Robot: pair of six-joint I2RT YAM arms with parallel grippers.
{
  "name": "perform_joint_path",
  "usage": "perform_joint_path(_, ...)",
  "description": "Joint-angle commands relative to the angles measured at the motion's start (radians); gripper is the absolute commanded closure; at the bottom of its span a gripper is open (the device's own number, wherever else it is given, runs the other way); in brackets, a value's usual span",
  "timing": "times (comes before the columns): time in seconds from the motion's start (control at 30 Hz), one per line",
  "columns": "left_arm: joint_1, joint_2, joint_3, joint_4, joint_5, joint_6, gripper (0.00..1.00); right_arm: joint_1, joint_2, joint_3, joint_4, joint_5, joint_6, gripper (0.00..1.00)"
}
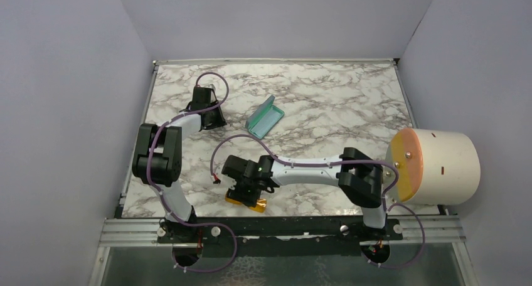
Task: Organize the sunglasses
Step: Pick up the sunglasses from the center of the board.
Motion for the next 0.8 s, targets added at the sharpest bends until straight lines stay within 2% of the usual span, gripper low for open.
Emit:
perform_joint_path(0.0,0.008,-0.037,-0.01,0.022,0.032,-0.005,0.8,0.009,0.025,0.026,0.048,0.042,-0.012,0.57)
perform_joint_path(0.57,0.008,-0.037,-0.014,0.025,0.041,-0.005,0.8,0.009,0.045,0.023,0.071,0.045,-0.009,0.63)
perform_joint_path(0.77,0.008,-0.038,-0.015,0.028,0.045,-0.009,0.8,0.01,0.039,0.018,0.073,0.056,-0.008,0.79)
